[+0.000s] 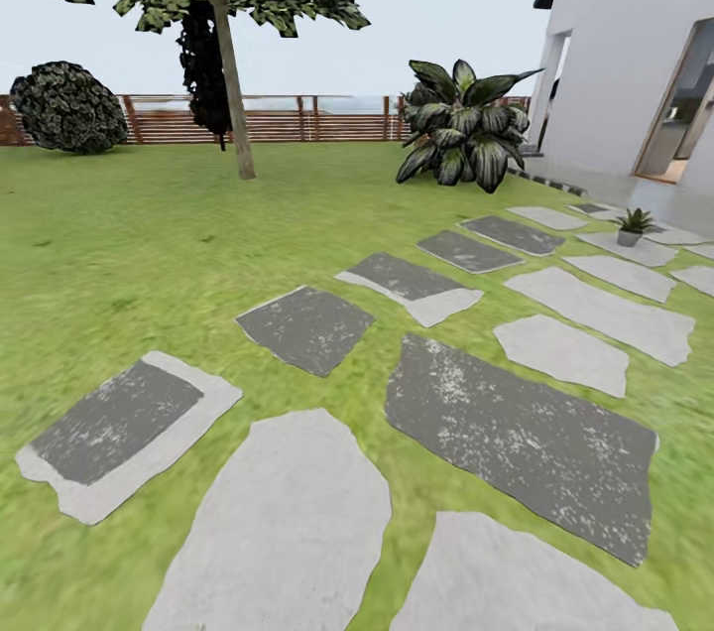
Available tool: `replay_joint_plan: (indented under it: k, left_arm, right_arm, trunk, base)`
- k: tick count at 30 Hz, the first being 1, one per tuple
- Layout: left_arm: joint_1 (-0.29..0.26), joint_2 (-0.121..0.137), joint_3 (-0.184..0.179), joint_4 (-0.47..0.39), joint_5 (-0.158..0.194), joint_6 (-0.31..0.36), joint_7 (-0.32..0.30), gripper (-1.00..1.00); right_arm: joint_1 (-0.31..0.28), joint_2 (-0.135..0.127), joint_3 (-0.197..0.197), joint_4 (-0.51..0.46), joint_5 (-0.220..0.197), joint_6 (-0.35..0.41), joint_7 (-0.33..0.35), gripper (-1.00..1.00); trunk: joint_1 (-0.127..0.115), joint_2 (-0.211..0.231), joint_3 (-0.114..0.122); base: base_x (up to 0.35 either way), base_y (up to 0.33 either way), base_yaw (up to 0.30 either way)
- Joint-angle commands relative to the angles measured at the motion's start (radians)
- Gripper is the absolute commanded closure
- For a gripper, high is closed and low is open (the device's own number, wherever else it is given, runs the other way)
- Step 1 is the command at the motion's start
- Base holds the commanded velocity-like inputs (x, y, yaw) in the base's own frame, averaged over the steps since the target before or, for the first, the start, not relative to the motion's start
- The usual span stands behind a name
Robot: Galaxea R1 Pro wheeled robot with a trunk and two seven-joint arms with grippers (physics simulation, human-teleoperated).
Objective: Pick up the pesticide atomizer in the garden and spray insectifuge to fully cover both potted plants in the garden.
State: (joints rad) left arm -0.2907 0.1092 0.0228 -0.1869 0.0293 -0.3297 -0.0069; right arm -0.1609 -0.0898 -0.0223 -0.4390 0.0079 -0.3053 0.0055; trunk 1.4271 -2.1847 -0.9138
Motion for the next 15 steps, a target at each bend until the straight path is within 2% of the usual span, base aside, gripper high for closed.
replay_joint_plan:
  k: [1,15]
  left_arm:
    - [-0.001,0.0,0.002,0.001,0.003,-0.003,-0.001,-1.0]
    - [-0.001,0.0,0.002,0.001,0.003,-0.003,-0.001,-1.0]
  right_arm:
    - [0.0,0.0,-0.002,0.0,0.001,-0.003,0.001,-1.0]
    - [0.0,0.001,-0.002,0.0,0.001,-0.003,0.001,-1.0]
  trunk:
    - [0.0,0.0,-0.001]
    - [0.0,0.0,-0.001]
  base:
    - [0.339,0.0,0.278]
    - [0.34,0.0,0.278]
